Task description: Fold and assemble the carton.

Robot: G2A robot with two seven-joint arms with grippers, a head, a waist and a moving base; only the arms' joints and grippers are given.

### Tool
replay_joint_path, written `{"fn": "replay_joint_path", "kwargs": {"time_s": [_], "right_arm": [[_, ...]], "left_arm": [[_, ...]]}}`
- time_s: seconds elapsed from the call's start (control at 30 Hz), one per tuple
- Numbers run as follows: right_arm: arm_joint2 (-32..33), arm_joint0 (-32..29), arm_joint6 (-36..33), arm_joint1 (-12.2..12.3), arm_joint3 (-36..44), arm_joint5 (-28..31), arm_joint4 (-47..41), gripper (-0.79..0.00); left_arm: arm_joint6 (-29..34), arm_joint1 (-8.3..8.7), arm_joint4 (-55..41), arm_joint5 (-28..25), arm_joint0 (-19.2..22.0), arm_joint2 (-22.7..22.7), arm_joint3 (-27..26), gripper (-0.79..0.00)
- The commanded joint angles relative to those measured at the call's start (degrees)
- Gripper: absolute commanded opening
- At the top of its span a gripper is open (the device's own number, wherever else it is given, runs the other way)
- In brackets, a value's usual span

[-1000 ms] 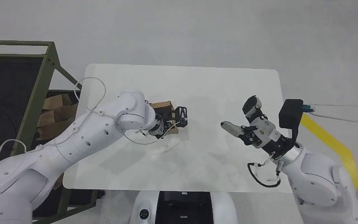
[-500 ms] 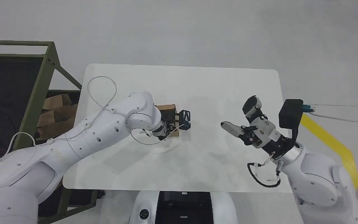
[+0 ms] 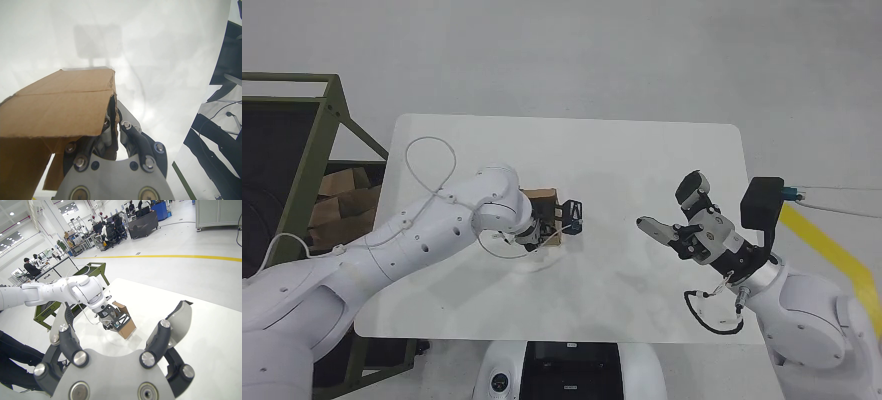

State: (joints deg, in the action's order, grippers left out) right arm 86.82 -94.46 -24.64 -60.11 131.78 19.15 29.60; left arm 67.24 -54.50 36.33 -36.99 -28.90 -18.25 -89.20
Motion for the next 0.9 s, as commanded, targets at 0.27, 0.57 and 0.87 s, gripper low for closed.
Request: {"fn": "replay_joint_path", "kwargs": {"time_s": [0.27, 0.57, 0.87], "right_arm": [[0.0, 0.0, 0.0, 0.0, 0.0, 0.0, 0.0, 0.0], [0.0, 0.0, 0.0, 0.0, 0.0, 0.0, 0.0, 0.0], [0.0, 0.0, 0.0, 0.0, 0.0, 0.0, 0.0, 0.0]], "left_arm": [[0.17, -0.35, 0.17, 0.42, -0.72, -0.79, 0.28, -0.57], [0.93, 0.99, 0.4, 2.26, -1.9, -3.72, -3.68, -0.539], [1.9, 4.79, 1.17, 5.24, -5.31, -10.59, -13.23, -0.502]]}}
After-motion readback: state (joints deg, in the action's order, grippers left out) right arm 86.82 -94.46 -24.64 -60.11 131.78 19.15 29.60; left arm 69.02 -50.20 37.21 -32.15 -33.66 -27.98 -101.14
